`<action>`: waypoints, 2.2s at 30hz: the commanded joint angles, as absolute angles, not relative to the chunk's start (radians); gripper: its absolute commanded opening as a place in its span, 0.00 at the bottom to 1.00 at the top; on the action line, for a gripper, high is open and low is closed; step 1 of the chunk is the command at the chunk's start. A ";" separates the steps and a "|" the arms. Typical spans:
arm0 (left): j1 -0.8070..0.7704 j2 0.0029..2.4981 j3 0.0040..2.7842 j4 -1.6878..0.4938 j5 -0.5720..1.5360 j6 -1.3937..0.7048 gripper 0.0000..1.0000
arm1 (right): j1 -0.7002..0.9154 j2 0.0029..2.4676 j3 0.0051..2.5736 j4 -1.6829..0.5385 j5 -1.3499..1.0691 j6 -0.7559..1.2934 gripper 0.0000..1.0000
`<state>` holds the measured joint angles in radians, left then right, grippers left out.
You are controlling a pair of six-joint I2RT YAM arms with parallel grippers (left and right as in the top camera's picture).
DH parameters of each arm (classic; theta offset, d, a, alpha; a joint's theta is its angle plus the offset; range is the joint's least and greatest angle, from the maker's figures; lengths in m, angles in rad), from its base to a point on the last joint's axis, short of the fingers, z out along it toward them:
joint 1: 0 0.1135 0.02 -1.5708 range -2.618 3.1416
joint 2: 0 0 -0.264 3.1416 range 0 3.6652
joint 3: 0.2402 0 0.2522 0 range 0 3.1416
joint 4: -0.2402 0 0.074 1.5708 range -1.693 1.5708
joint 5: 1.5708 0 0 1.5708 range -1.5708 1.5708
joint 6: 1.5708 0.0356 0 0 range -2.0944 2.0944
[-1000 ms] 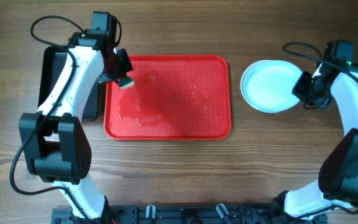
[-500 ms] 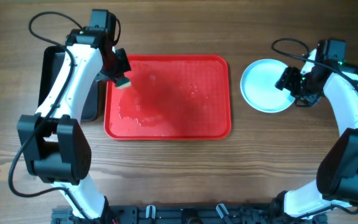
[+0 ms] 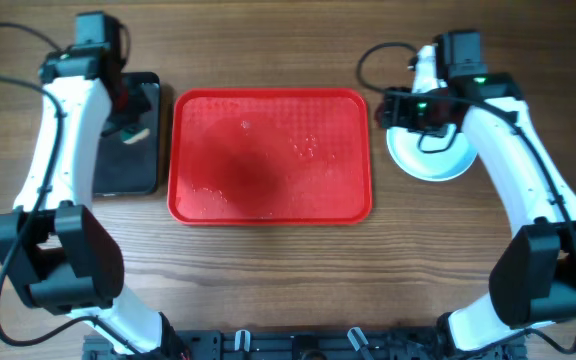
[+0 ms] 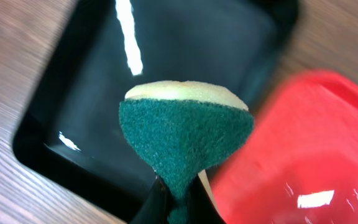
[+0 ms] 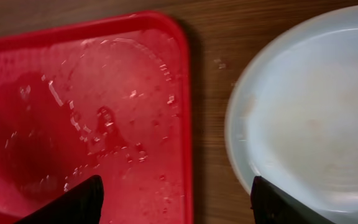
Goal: Clean dirty plates on tray and stack at the side
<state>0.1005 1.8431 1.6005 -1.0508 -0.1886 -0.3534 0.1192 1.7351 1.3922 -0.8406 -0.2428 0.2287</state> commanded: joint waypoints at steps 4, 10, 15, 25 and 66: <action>0.213 1.829 1.422 -0.828 -0.092 -0.264 0.04 | 0.213 1.720 1.408 -0.822 -0.194 0.212 0.79; 0.215 1.829 1.319 -0.679 -0.125 -0.265 0.17 | 0.221 1.720 1.408 -0.828 -0.194 0.220 0.79; 0.215 1.829 1.312 -0.665 -0.125 -0.265 0.79 | 0.222 1.720 1.408 -0.839 -0.195 0.220 0.79; 0.210 1.746 1.440 -0.791 -0.125 -0.269 1.00 | 0.221 1.714 1.457 -0.881 -0.179 0.209 0.79; 0.170 1.486 1.550 -0.903 -0.124 -0.299 1.00 | 0.168 0.991 1.482 -0.955 -0.051 0.091 1.00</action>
<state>0.1699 1.4818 1.5528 -0.9024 -0.1299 -0.2901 0.1902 1.1213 1.6295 -1.0397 -0.0620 0.1585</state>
